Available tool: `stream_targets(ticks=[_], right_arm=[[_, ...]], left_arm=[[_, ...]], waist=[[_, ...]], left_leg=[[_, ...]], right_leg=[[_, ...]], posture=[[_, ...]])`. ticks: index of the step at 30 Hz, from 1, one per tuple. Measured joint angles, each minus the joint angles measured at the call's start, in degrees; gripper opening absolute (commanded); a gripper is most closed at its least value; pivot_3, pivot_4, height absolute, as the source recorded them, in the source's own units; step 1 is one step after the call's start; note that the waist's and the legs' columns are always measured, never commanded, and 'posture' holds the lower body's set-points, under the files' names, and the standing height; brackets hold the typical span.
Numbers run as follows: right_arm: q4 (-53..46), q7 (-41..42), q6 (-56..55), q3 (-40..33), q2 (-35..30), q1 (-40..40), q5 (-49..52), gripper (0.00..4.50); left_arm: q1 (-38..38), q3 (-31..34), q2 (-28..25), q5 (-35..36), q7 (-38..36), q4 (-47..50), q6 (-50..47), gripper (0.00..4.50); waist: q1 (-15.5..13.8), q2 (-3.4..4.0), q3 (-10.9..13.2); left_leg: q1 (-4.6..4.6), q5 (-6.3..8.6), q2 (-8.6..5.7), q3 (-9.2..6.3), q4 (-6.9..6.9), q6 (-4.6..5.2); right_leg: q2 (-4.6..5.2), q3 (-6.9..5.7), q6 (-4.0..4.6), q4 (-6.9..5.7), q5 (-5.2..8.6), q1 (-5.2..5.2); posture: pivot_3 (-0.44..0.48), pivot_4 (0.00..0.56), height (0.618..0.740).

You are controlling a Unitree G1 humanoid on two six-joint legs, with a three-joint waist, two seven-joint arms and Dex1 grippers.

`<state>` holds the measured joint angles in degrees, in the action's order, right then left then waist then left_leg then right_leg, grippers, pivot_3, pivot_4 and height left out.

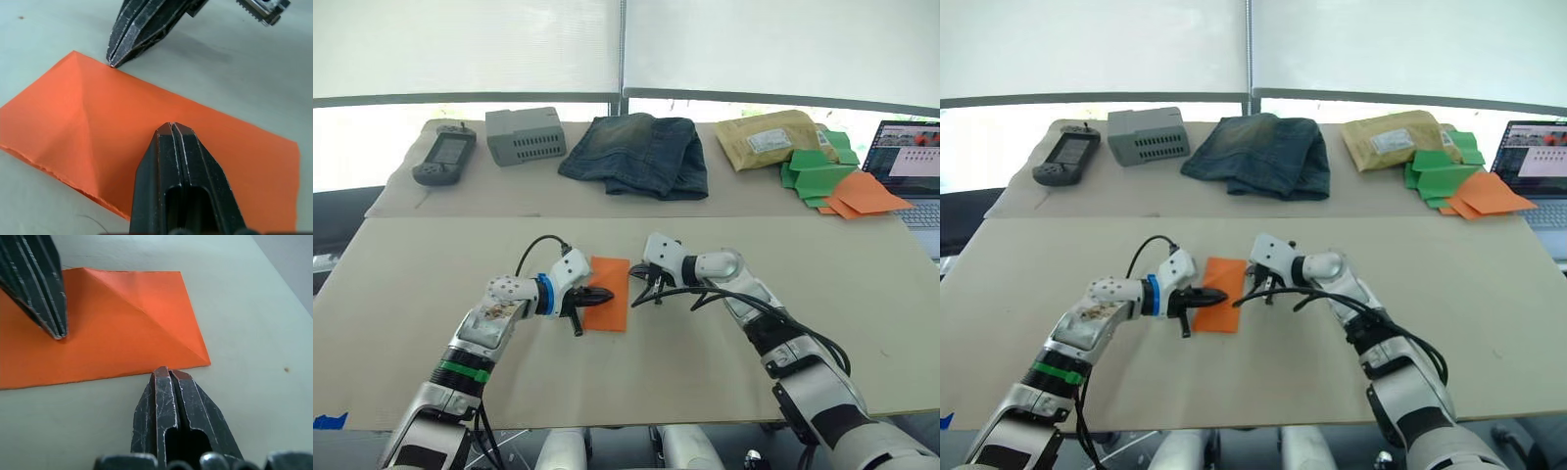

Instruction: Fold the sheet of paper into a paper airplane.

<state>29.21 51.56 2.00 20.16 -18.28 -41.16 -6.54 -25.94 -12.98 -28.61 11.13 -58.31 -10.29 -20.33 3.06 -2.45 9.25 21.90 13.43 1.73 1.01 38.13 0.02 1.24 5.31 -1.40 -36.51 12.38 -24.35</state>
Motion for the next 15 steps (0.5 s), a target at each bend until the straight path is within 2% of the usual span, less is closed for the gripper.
stream_targets(ticks=[6,13,15], right_arm=[[-5.5,0.2,1.8,-0.9,-2.5,3.2,0.2,0.01],[-23.8,5.1,8.7,-0.5,-4.7,11.6,4.9,0.01],[-25.9,4.8,10.0,-0.2,-4.2,12.6,5.2,0.01]], left_arm=[[-2.8,-0.7,1.8,-0.4,-1.3,-5.8,4.0,0.0],[-4.2,-1.3,2.7,-0.6,-2.9,-9.9,7.9,0.0],[-4.6,-1.4,2.9,-0.7,-3.1,-10.6,8.2,0.0]], waist=[[-1.2,0.0,0.0],[-2.1,0.0,0.0],[-2.3,0.0,0.0]], left_leg=[[0.06,-0.01,-0.08,0.0,0.01,0.0],[0.09,-0.01,-0.06,-0.01,0.02,0.01],[0.08,-0.02,-0.07,0.0,0.02,0.02]], right_leg=[[0.07,-0.02,-0.02,0.06,0.0,0.01],[0.04,-0.02,-0.07,0.14,-0.04,0.02],[0.04,-0.02,-0.09,0.15,-0.05,0.04]], posture=[[0.0,0.15,0.728],[0.0,0.15,0.728],[0.0,0.15,0.728]])
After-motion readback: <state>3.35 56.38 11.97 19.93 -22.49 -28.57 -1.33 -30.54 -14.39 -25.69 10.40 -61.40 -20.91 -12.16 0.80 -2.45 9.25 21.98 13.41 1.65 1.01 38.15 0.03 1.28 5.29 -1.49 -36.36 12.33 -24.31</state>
